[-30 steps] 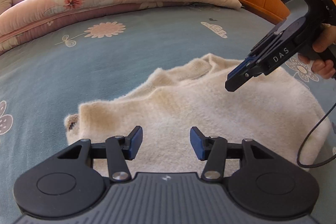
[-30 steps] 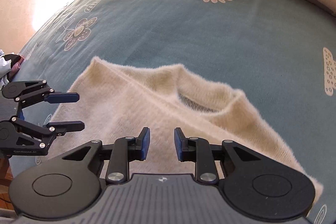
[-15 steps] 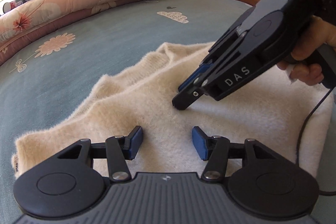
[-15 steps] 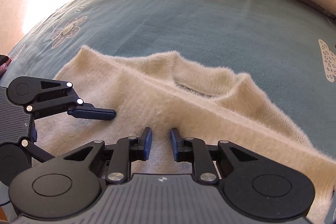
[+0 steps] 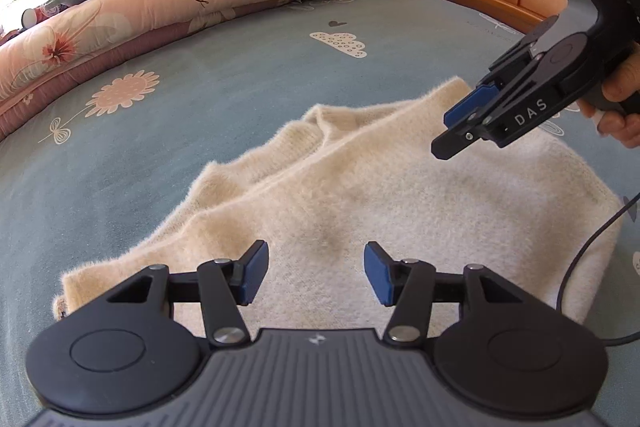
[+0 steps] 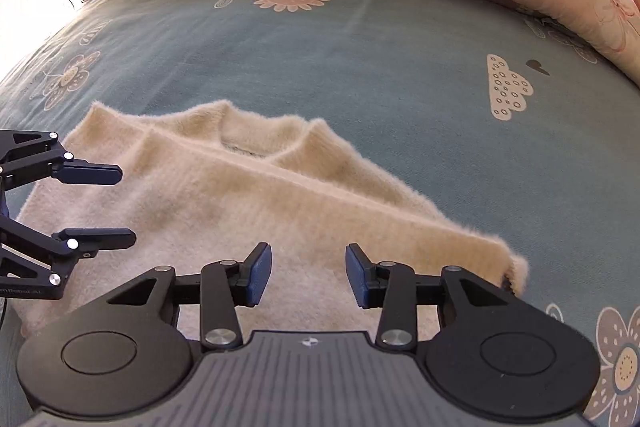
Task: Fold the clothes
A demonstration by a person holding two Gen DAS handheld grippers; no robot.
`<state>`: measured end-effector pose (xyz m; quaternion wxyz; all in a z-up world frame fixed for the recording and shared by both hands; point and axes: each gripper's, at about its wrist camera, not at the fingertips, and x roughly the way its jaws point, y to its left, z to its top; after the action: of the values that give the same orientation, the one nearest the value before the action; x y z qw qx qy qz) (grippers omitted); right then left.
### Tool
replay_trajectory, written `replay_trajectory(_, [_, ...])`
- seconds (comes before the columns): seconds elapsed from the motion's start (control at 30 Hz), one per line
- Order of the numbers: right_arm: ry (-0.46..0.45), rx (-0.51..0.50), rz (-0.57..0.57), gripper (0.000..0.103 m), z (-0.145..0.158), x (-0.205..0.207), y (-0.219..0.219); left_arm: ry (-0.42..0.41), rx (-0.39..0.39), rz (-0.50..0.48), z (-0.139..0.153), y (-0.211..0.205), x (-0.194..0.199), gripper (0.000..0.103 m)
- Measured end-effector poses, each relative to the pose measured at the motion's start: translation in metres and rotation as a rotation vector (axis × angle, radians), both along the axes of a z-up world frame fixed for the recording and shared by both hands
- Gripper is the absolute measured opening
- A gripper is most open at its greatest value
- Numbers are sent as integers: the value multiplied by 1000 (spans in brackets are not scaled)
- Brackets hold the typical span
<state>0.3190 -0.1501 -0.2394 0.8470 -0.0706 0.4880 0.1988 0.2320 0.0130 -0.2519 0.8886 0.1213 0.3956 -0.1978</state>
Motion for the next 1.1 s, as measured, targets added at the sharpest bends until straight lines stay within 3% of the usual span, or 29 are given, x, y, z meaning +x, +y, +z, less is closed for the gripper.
replay_trajectory(0.1, [-6, -16, -38, 46, -14, 2, -10, 39, 30, 71, -15, 2, 13, 58])
replay_trajectory(0.2, [-40, -13, -112, 46, -19, 12, -20, 65, 1, 174, -16, 16, 26, 59])
replay_trajectory(0.37, [-58, -5, -234, 46, -9, 19, -41, 25, 62, 243, 2, 31, 20, 54])
replay_trajectory(0.47, [-62, -13, -202, 49, -1, 3, -46, 23, 67, 262, 10, 44, 9, 54])
replay_trajectory(0.63, [-16, 38, -112, 52, -4, -37, -51, 123, 84, 272, -1, 67, -16, 56])
replay_trajectory(0.7, [-3, -5, -83, 52, -14, -50, -51, 159, 127, 294, -11, 78, -26, 58])
replay_trajectory(0.77, [-25, -49, -52, 52, -17, -61, -50, 158, 122, 292, -7, 83, -30, 58])
replay_trajectory(0.9, [-20, -102, -67, 52, -2, -65, -47, 151, 160, 255, 11, 70, -33, 55])
replay_trajectory(1.1, [-52, -127, 39, 55, 22, -75, -18, 148, 110, 131, 31, 32, -45, 57])
